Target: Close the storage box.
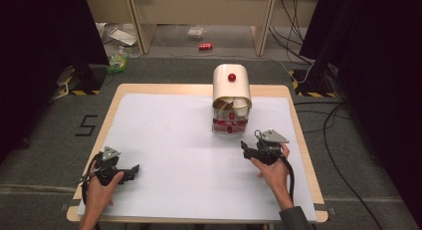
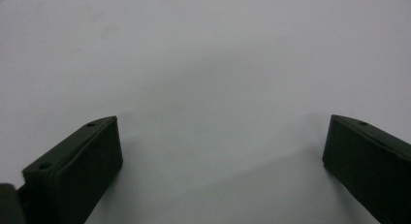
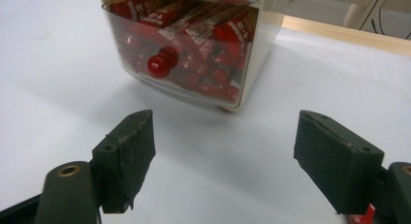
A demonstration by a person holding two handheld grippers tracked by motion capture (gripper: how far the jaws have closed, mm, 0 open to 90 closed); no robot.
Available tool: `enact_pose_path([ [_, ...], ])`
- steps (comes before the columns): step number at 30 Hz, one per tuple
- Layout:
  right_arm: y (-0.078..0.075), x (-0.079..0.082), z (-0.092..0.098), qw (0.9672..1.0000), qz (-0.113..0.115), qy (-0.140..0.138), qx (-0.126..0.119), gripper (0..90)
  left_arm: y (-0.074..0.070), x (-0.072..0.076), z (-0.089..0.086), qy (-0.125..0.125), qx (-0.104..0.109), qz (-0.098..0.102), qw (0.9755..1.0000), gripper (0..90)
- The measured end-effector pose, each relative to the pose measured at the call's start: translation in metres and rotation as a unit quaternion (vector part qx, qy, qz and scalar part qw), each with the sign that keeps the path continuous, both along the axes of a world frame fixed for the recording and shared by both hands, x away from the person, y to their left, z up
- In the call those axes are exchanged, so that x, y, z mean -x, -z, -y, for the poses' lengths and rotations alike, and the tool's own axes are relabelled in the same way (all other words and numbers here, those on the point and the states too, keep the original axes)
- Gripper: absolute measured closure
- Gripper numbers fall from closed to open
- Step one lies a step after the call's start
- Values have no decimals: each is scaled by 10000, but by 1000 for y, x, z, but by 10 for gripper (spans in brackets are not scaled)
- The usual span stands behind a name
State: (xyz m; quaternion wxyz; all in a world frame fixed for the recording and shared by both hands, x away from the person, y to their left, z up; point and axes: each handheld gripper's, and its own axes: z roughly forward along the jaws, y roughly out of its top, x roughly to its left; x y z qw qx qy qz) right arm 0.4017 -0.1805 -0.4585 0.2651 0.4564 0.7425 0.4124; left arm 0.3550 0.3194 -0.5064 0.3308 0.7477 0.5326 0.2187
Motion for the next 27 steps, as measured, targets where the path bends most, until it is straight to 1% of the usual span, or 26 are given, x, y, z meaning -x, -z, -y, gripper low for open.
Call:
enact_pose_path([
  [7, 0, 14, 13, 9999, -109, -41, -30, 219, 0, 0, 0, 0, 0, 0, 10000, 0],
  [10, -1, 20, 20, 10000, -76, 3, 14, 217, 0, 0, 0, 1, -1, 0, 10000, 0],
  [14, -2, 27, 30, 9999, -80, 60, -17, 216, 0, 0, 0, 1, -2, 1, 10000, 0],
  [16, -2, 31, 34, 9999, -96, 77, 29, 216, 0, 0, 0, -4, -3, 4, 10000, 0],
  [23, 0, 43, 47, 9999, -136, 85, 41, 217, 0, 0, 0, -3, -3, 4, 10000, 0],
  [27, 1, 49, 51, 9998, -162, 77, 33, 218, 0, 0, 0, -1, -2, 2, 10000, 0],
])
